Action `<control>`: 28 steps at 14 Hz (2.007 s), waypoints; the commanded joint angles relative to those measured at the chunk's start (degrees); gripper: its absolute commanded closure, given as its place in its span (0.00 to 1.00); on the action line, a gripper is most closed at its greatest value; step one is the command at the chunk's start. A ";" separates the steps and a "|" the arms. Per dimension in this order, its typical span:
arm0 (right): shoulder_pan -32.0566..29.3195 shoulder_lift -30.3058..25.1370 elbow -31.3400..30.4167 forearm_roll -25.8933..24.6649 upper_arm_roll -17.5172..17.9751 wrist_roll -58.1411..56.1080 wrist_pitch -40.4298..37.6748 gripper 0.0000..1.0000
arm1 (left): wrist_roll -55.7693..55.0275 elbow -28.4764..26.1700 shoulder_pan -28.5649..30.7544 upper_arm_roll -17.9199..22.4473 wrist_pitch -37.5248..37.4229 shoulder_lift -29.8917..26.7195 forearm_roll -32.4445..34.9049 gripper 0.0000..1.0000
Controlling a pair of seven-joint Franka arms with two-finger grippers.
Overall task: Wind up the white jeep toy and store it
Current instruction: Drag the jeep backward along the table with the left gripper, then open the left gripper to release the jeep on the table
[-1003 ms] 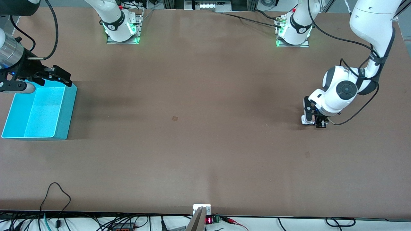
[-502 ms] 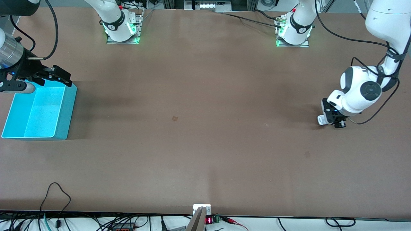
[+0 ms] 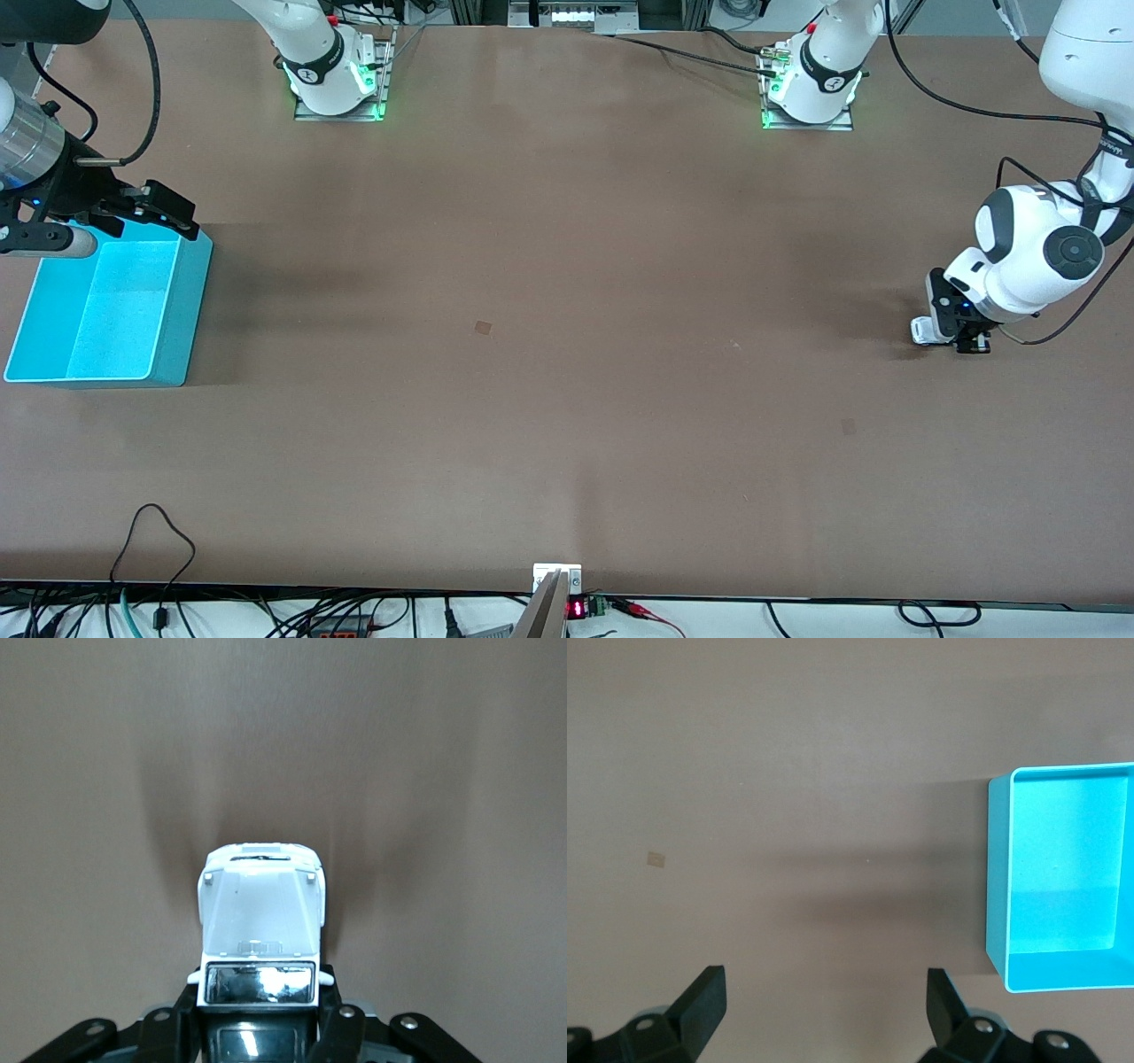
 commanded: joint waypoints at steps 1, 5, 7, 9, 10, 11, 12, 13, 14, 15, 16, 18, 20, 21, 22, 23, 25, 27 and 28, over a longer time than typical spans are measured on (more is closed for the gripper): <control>-0.26 0.25 1.05 0.87 0.12 -0.12 -0.30 0.00 | 1.35 1.84 2.34 -0.13 0.86 4.41 1.17 0.79; -0.34 0.25 1.05 0.87 0.12 -0.12 -0.30 0.00 | 3.10 1.93 3.92 0.22 0.95 4.41 1.17 0.79; -0.43 0.25 1.13 0.87 0.12 -0.21 -0.30 0.00 | 3.28 1.93 4.19 0.22 0.95 4.50 1.26 0.78; -0.43 0.25 1.13 0.87 0.12 -0.21 -0.30 0.00 | 3.81 1.93 4.19 0.22 0.95 4.41 1.26 0.78; -0.34 0.25 1.13 0.87 0.12 -0.21 -0.30 0.00 | 3.81 2.02 4.19 0.22 0.95 4.41 1.26 0.78; -0.43 0.25 1.13 0.79 0.12 -0.21 -0.30 0.00 | 3.90 2.28 4.19 0.22 0.95 4.50 1.26 0.77; -0.43 0.25 1.13 0.79 0.12 -0.30 -0.30 0.00 | 3.90 2.46 4.19 0.22 0.95 4.50 1.26 0.75; -0.43 0.34 1.13 0.79 0.12 -0.30 -0.30 0.00 | 3.90 2.55 4.10 0.14 0.95 4.50 1.26 0.66; -0.43 0.25 1.13 0.79 0.12 -0.30 -0.30 0.00 | 3.98 2.55 4.19 -0.13 0.95 4.33 1.35 0.15; -0.43 0.34 1.13 0.87 0.12 -0.21 -0.30 0.00 | 3.98 2.55 3.67 -0.39 0.86 3.98 1.26 0.00; -0.43 0.34 1.13 0.87 0.12 -0.21 -0.30 0.00 | 3.90 2.89 3.58 -0.57 0.68 3.54 1.26 0.00; -0.34 0.34 1.13 0.87 0.12 -0.12 -0.30 0.00 | 3.72 3.07 3.58 -1.61 -1.24 1.96 1.26 0.00; -0.34 0.34 1.13 0.87 0.12 -0.12 -0.30 0.00 | 3.37 3.07 3.58 -2.32 -4.66 -0.76 1.17 0.00; -0.34 0.34 1.13 0.87 0.12 -0.04 -0.30 0.00 | 3.02 3.16 3.58 -3.54 -7.38 -2.60 1.08 0.00; -0.26 0.34 1.13 0.87 0.12 -0.03 -0.30 0.00 | 2.50 4.03 3.66 -4.43 -10.27 -4.10 0.91 0.00; -0.26 0.25 1.13 0.87 0.12 -0.03 -0.30 0.00 | 1.27 5.43 3.66 -4.87 -13.61 -4.81 0.91 0.00; -0.34 0.25 1.13 0.87 0.12 -0.04 -0.30 0.00 | -2.33 10.17 3.58 -6.10 -20.99 -4.81 0.73 0.00; -0.34 0.25 1.13 0.87 0.12 -0.03 -0.30 0.00 | -5.06 14.30 3.66 -8.12 -27.06 -4.73 0.47 0.00; -0.34 0.25 1.13 0.87 0.12 -0.03 -0.30 0.00 | -7.07 15.72 3.58 -8.65 -29.61 -4.73 0.38 0.00</control>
